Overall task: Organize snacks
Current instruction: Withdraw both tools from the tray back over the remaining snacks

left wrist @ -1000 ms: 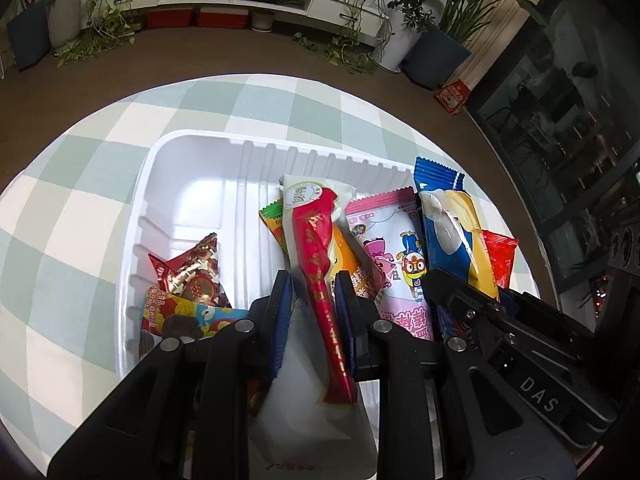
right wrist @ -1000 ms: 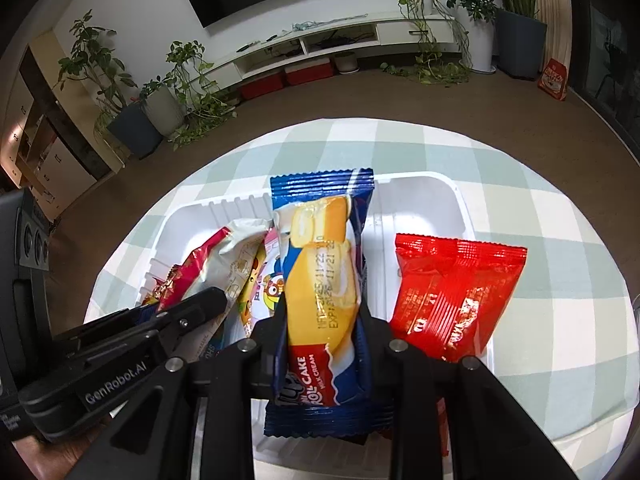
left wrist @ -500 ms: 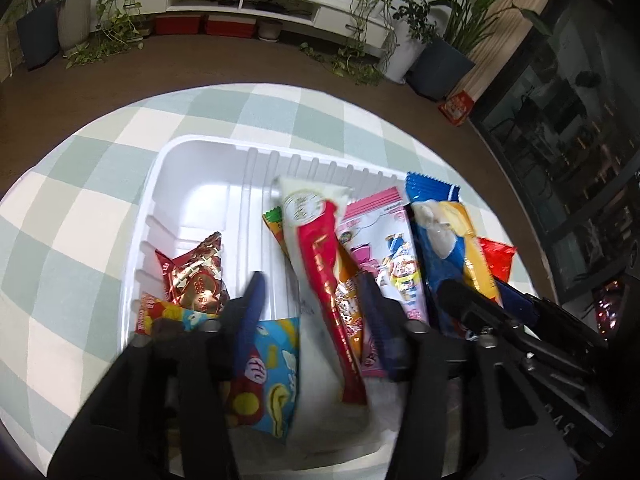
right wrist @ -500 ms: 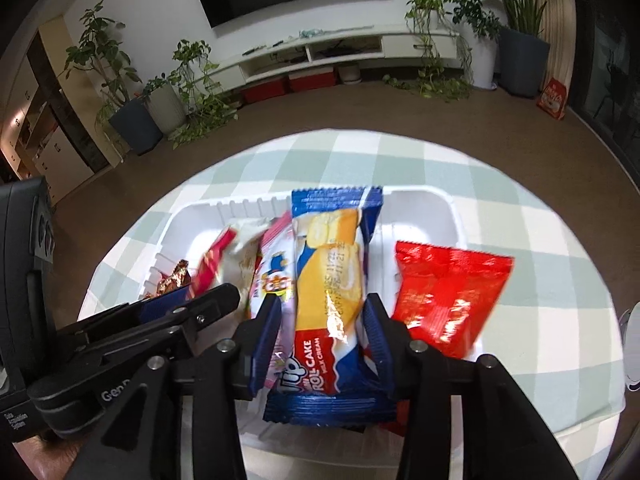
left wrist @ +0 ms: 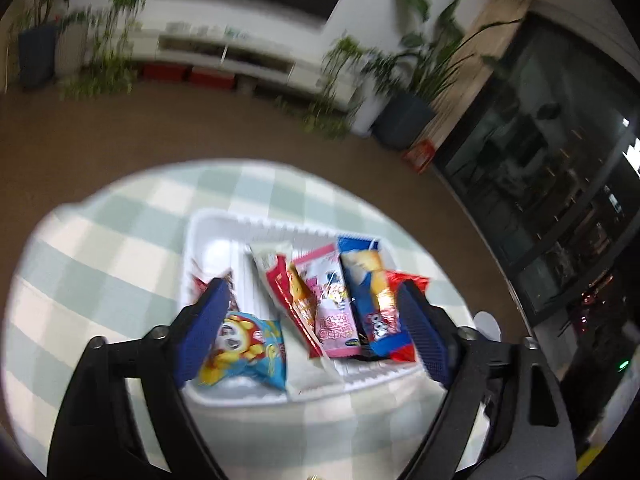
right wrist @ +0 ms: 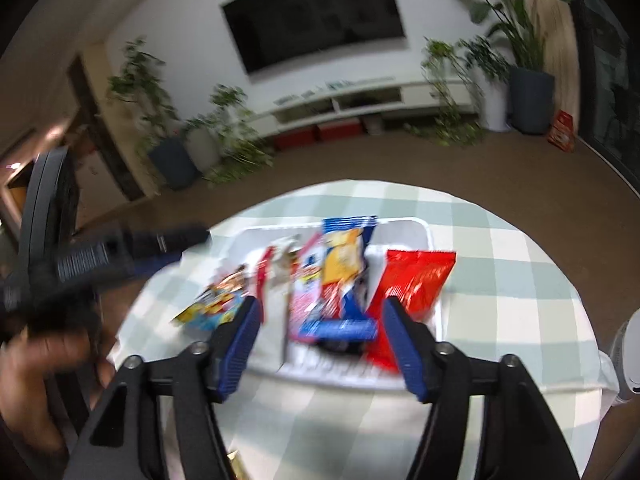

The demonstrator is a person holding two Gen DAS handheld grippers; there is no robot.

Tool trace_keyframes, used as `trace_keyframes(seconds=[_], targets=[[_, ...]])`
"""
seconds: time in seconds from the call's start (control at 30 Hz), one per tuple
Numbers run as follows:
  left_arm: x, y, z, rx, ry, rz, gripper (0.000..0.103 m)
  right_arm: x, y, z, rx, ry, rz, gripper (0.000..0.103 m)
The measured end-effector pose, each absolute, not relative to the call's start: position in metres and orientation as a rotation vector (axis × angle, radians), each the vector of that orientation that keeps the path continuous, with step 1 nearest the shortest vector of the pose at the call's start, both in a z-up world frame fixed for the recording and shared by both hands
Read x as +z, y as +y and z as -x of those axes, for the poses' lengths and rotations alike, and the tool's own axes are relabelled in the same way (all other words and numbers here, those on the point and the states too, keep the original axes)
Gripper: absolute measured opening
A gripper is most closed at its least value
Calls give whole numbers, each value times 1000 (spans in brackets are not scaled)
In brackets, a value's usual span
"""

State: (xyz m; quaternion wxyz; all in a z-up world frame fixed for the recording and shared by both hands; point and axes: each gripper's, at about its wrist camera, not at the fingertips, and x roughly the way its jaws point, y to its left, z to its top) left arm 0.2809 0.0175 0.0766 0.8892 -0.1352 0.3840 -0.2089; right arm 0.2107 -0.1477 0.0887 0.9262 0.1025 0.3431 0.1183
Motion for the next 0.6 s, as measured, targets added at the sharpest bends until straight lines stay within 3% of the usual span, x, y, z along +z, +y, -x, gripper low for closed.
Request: trace_keyframes(seconds=[0.03, 0.3, 0.6], targets=[[88, 27, -266, -436, 762, 274, 101, 87, -146, -198, 269, 690, -198, 71], [110, 88, -137, -405, 630, 220, 102, 45, -139, -121, 333, 738, -156, 73], [13, 101, -33, -269, 936, 200, 102, 28, -123, -89, 353, 762, -95, 73]])
